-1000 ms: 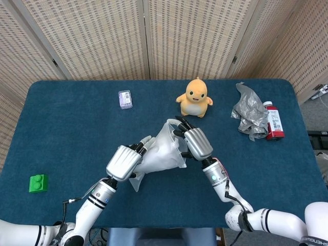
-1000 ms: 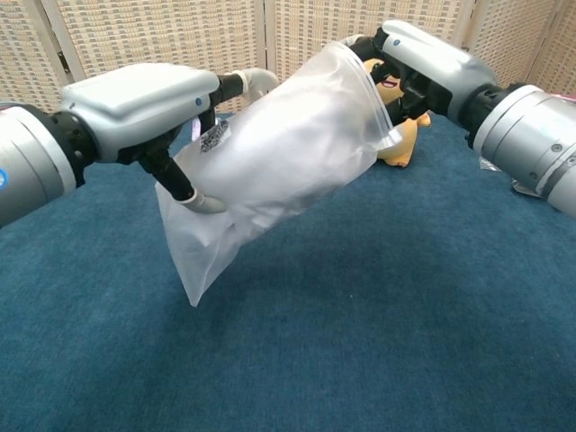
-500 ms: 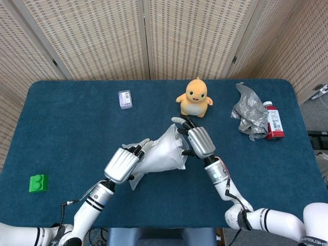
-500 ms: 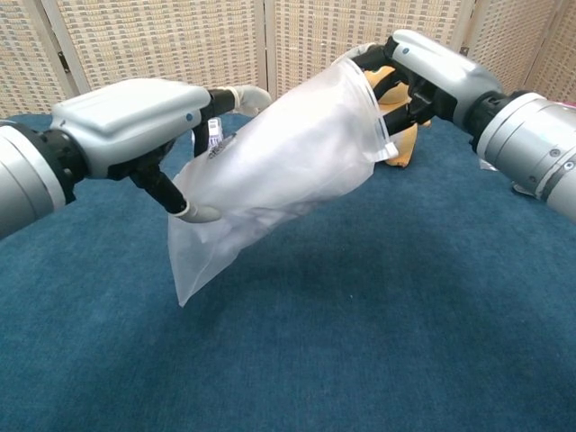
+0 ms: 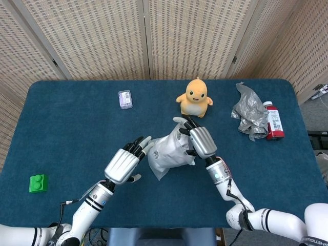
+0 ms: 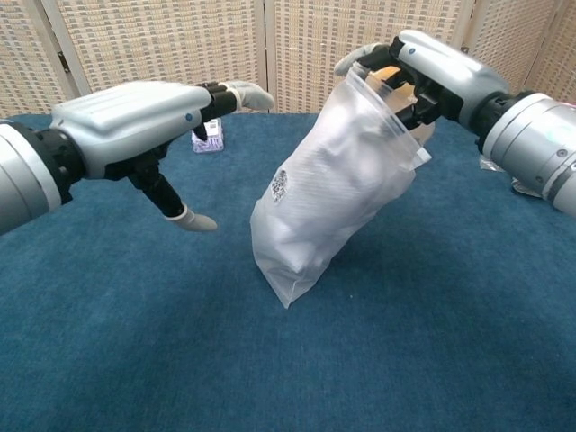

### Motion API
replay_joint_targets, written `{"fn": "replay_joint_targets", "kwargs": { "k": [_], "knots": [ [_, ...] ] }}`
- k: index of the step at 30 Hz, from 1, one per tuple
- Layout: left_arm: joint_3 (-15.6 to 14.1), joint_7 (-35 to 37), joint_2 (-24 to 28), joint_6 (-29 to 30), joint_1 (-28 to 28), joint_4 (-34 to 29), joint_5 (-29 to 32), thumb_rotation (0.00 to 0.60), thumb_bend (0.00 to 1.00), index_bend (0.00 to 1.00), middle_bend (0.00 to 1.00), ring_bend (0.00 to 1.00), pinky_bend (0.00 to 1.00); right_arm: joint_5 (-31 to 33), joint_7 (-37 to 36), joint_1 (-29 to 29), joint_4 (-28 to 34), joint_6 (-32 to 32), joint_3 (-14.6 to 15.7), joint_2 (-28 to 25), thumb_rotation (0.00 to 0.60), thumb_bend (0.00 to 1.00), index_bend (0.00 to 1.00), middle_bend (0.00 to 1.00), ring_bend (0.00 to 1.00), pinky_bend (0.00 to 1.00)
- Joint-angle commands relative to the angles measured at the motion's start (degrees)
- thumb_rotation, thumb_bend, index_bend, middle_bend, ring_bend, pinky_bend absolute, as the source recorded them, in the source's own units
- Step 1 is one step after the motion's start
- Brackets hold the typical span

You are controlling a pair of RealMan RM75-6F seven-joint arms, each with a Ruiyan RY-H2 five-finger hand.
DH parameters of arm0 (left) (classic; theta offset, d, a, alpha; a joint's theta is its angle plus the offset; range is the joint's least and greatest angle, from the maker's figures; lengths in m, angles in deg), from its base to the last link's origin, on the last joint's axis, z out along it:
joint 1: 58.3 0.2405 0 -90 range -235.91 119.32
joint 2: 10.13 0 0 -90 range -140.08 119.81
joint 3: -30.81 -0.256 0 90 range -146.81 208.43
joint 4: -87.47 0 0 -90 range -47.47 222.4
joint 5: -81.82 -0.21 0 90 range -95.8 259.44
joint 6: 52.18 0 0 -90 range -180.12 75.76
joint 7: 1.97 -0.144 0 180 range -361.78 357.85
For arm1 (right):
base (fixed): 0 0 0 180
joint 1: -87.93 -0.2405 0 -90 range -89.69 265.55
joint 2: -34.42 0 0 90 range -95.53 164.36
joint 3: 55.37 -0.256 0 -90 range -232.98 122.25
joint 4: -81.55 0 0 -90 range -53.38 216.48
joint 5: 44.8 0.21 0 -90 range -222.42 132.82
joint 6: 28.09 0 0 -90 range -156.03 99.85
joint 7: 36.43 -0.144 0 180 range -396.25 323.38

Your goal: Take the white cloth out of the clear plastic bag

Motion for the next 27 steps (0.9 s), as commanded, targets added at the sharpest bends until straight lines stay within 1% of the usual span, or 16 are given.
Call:
{"fn": "replay_joint_targets", "kwargs": {
  "k": [1,3,5,7,11,13,15,17,19,23,27],
  "knots": [
    [-0.1,-0.2,-0.2,0.2,0.2,0.1,-0.2,0.600,0.00,0.00,0.00,0.00,0.20,0.2,0.0,0.1,-0.1,0.0,0.0,-0.2,0.600,0.64,0.77,0.20,0.06,0.31],
    [-0.3,-0.2,-0.4,0.5,0.4,0.3,-0.6,0.600,0.00,0.00,0.00,0.00,0.21,0.4,0.0,0.3,-0.2,0.0,0.0,-0.3,0.600,0.64,0.77,0.20,0.06,0.31],
    [-1.0,0.1,-0.8,1.1,0.7,1.1,-2.1,0.600,0.00,0.00,0.00,0.00,0.25,0.7,-0.2,0.4,-0.6,-0.2,0.1,-0.4,0.600,0.64,0.77,0.20,0.06,0.31],
    [-1.8,0.8,-1.1,1.5,1.2,2.1,-3.8,0.600,0.00,0.00,0.00,0.03,0.32,1.2,-0.4,0.6,-1.1,-0.3,0.1,-0.5,0.600,0.64,0.77,0.20,0.06,0.31],
    [-3.1,3.1,-1.8,2.2,1.8,4.2,-7.5,0.600,0.00,0.00,0.01,0.14,0.47,2.0,-0.9,1.0,-2.2,-0.7,0.2,-0.4,0.600,0.64,0.77,0.20,0.06,0.31],
    [-3.6,4.3,-2.0,2.3,2.0,5.2,-9.2,0.600,0.00,0.04,0.06,0.23,0.55,2.4,-1.0,1.3,-2.9,-1.1,0.4,-0.4,0.600,0.64,0.77,0.20,0.06,0.31],
    [-4.1,5.8,-2.2,1.8,1.9,6.3,-10.9,0.600,0.00,0.11,0.14,0.31,0.61,2.9,-1.3,1.5,-3.6,-1.4,0.6,-0.3,0.600,0.64,0.77,0.20,0.06,0.31],
    [-4.7,6.7,-2.0,0.4,1.4,6.8,-11.8,0.600,0.00,0.18,0.18,0.34,0.63,3.4,-1.6,1.7,-4.3,-1.7,0.7,-0.2,0.600,0.64,0.77,0.20,0.06,0.31],
    [-5.0,6.8,-1.9,-0.9,1.0,7.0,-12.3,0.600,0.00,0.24,0.19,0.34,0.63,3.8,-1.9,1.9,-5.0,-1.9,0.7,0.0,0.600,0.64,0.77,0.20,0.06,0.31],
    [-5.2,6.5,-2.7,-2.6,0.2,8.0,-13.6,0.600,0.00,0.26,0.20,0.34,0.63,4.5,-2.5,2.3,-6.5,-2.3,0.7,0.2,0.600,0.64,0.77,0.20,0.06,0.31],
    [-4.9,6.4,-3.6,-3.2,0.0,8.8,-14.2,0.600,0.00,0.27,0.24,0.36,0.65,5.4,-3.0,2.7,-8.1,-3.1,0.9,0.6,0.600,0.64,0.77,0.20,0.06,0.31]
  ]
}}
